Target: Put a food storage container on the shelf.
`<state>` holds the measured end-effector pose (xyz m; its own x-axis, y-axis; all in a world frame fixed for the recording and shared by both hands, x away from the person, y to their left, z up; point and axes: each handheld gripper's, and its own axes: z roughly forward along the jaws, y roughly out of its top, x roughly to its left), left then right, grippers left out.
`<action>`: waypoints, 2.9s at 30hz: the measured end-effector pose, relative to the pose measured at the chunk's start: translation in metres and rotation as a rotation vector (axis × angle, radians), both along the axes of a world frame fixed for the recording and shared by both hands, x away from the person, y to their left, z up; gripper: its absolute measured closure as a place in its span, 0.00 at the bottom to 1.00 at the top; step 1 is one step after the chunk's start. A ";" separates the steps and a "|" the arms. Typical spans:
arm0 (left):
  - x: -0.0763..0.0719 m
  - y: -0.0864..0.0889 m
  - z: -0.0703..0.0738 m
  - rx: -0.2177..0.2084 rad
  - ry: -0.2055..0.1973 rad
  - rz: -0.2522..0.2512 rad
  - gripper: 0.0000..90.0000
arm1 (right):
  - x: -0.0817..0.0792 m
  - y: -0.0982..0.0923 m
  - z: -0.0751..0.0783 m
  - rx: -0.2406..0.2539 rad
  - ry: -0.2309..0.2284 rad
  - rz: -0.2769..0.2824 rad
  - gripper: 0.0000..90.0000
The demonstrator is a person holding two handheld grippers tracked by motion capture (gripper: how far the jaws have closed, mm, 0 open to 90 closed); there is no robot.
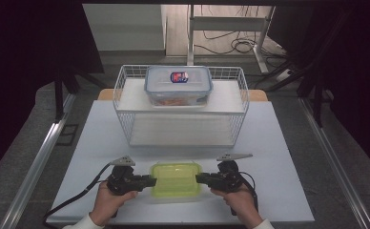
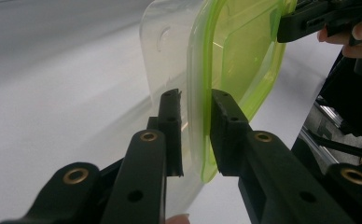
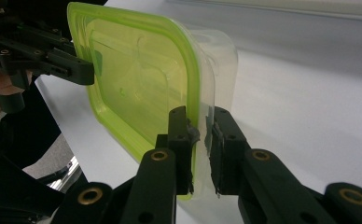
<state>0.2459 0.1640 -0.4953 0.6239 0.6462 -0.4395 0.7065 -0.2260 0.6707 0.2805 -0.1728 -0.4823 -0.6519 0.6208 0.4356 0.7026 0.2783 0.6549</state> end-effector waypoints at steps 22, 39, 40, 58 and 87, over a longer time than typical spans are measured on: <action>0.003 0.002 0.032 0.019 -0.082 0.002 0.85 | 0.004 0.000 0.023 0.021 -0.088 0.016 0.89; 0.015 0.000 0.082 -0.010 -0.152 -0.005 0.85 | 0.013 -0.004 0.081 0.035 -0.185 0.013 0.89; 0.016 0.000 0.085 -0.010 -0.155 -0.004 0.85 | 0.013 -0.004 0.084 0.030 -0.188 0.014 0.89; 0.040 0.007 0.159 -0.025 -0.233 -0.001 0.85 | 0.034 0.003 0.163 0.030 -0.271 0.014 0.89; 0.117 0.018 0.234 -0.021 -0.213 0.040 0.87 | 0.104 0.019 0.242 0.029 -0.285 -0.028 0.89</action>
<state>0.3633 0.1820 -0.2617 0.6783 0.6642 -0.3143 0.5567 -0.1853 0.8098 0.3842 -0.1539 -0.2402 -0.7334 0.6301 0.2550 0.4963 0.2401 0.8343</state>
